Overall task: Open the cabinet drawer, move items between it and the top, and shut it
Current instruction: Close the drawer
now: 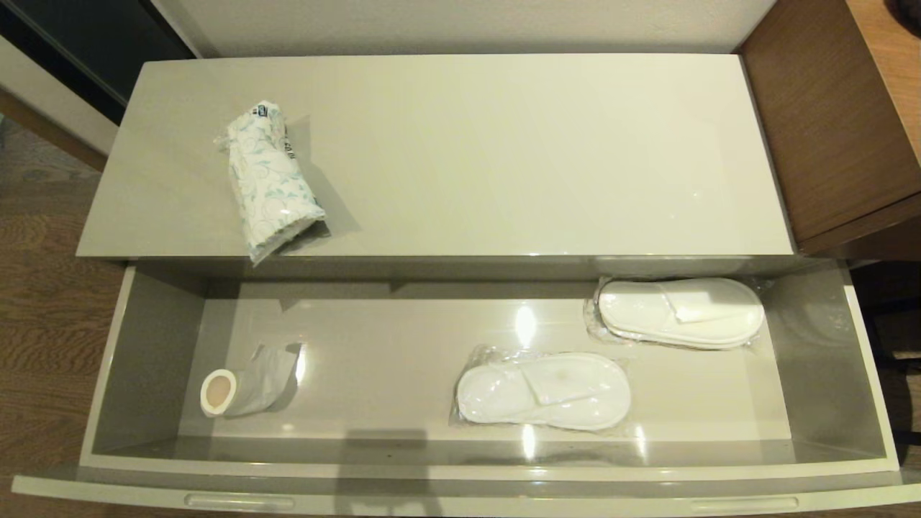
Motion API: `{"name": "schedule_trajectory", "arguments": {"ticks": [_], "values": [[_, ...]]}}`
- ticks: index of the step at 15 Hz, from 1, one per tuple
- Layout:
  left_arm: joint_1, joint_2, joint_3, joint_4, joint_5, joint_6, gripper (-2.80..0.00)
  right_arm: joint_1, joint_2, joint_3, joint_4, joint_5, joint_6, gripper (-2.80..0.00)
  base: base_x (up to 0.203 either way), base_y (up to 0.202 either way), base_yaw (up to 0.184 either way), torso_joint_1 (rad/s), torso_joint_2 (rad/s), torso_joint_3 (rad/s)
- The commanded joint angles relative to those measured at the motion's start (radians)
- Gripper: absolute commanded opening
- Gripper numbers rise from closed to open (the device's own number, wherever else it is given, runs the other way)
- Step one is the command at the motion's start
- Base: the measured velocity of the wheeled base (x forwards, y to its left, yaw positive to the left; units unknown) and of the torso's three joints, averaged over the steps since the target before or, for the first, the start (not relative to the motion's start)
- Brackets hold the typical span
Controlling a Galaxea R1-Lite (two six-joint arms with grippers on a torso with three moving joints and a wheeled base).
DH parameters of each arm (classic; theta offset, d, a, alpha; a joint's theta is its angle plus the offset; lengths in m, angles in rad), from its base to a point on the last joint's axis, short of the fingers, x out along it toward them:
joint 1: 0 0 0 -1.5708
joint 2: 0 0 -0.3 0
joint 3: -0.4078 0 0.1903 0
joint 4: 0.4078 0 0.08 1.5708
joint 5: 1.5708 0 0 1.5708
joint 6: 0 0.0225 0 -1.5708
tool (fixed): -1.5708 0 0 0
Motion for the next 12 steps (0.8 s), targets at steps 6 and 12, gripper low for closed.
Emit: {"name": "schedule_trajectory", "arguments": {"ticks": [6, 12], "values": [[0.001, 0.003, 0.0, 0.059, -0.026, -0.043, -2.8, 0.0, 0.001, 0.002, -0.002, -0.001, 0.004, -2.8, 0.0, 0.0, 0.0, 0.0, 0.0, 0.0], [0.001, 0.003, -0.001, 0.059, -0.023, -0.042, -2.8, 0.002, 0.001, 0.003, -0.002, -0.001, -0.028, -2.8, 0.0, 0.0, 0.0, 0.0, 0.0, 0.0]]}}
